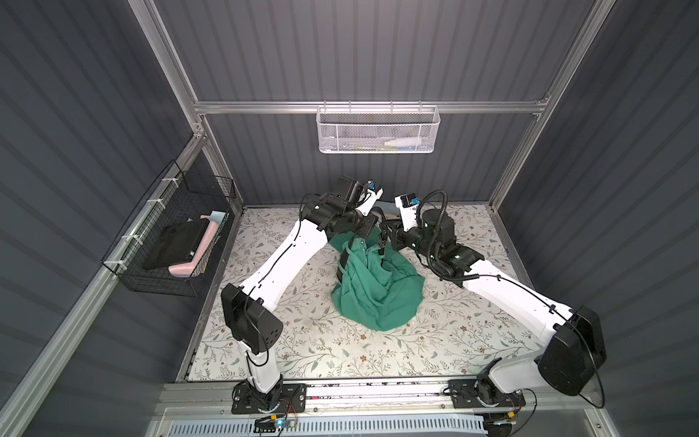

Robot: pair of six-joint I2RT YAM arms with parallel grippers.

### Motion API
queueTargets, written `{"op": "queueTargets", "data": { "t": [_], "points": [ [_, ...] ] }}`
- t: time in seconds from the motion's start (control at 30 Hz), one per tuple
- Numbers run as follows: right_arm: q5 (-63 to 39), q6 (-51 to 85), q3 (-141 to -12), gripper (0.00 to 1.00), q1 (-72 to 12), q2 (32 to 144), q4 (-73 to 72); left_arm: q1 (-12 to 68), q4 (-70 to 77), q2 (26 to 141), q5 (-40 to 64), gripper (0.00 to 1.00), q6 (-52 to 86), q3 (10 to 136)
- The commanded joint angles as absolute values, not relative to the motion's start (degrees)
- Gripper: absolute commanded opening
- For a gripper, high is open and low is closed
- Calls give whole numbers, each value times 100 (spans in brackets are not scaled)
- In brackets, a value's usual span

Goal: Remove the belt from the trousers

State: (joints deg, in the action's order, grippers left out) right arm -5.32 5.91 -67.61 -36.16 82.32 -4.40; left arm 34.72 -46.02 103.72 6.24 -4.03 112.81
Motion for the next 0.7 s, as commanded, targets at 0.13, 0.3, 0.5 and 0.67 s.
{"op": "queueTargets", "data": {
  "t": [0.13,0.3,0.5,0.67],
  "points": [
    [-545,632,-6759,24,-3615,8354,-334,3471,-4473,10334,660,0,-394,11623],
    [-562,662,-6747,26,-3617,8394,-316,3472,-4488,10326,661,0,-396,11620],
    [-527,662,-6733,12,-3618,8375,-316,3472,-4487,10314,654,0,-387,11619],
    [-557,672,-6680,7,-3613,8375,-334,3472,-4475,10309,659,0,-369,11649]
  ]
}}
